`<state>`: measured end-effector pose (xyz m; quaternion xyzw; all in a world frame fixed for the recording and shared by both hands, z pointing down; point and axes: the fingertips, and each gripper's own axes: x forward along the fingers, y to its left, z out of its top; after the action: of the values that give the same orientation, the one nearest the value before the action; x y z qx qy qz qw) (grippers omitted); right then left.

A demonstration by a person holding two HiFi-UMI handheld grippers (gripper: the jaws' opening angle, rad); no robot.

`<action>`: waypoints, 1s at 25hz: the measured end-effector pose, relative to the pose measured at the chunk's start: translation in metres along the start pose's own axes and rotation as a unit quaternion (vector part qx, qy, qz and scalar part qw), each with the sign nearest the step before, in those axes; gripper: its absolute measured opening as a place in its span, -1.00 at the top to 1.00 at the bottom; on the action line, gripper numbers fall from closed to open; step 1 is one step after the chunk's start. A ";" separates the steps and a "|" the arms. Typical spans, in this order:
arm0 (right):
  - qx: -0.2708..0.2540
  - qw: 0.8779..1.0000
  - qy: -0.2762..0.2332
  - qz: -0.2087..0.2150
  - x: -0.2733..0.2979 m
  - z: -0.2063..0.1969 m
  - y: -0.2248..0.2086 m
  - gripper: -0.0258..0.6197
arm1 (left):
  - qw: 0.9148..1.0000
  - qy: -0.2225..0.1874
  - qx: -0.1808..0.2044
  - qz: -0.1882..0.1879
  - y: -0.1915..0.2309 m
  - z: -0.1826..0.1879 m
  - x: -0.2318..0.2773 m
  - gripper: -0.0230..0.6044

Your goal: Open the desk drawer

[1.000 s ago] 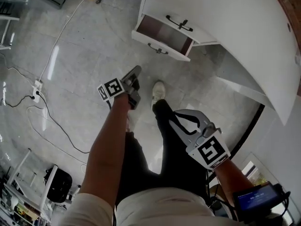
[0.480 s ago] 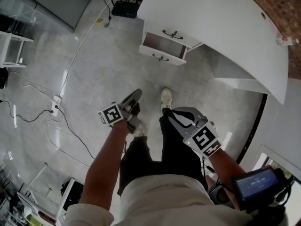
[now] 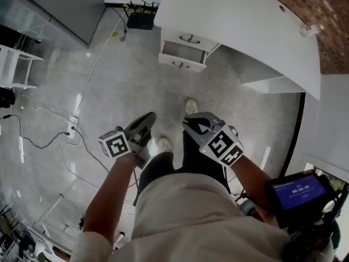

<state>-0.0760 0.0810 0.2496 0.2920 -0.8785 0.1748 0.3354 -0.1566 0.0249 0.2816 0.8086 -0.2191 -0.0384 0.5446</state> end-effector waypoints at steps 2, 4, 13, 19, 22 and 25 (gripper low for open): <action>-0.005 1.000 -0.004 0.001 0.005 0.003 -0.001 0.83 | 1.000 0.010 0.011 0.002 -0.010 0.001 -0.003 0.91; -0.009 1.000 -0.006 0.004 0.011 0.003 -0.001 0.84 | 1.000 0.015 0.019 0.000 -0.018 0.000 -0.004 0.91; -0.037 0.999 -0.010 0.000 -0.036 0.031 0.022 0.87 | 0.996 0.054 0.063 -0.015 -0.114 -0.013 -0.011 0.91; -0.052 0.999 -0.009 0.005 -0.030 0.030 0.028 0.88 | 0.994 0.065 0.084 -0.021 -0.111 -0.017 -0.009 0.91; -0.057 0.998 -0.009 0.003 -0.028 0.031 0.027 0.88 | 0.994 0.067 0.085 -0.022 -0.110 -0.016 -0.007 0.91; -0.061 0.998 -0.008 0.003 -0.028 0.033 0.028 0.88 | 0.993 0.071 0.087 -0.022 -0.111 -0.017 -0.007 0.91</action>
<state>-0.0929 0.0973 0.2041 0.2700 -0.8910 0.1198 0.3448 -0.1233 0.0770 0.1879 0.8584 -0.1645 0.0264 0.4853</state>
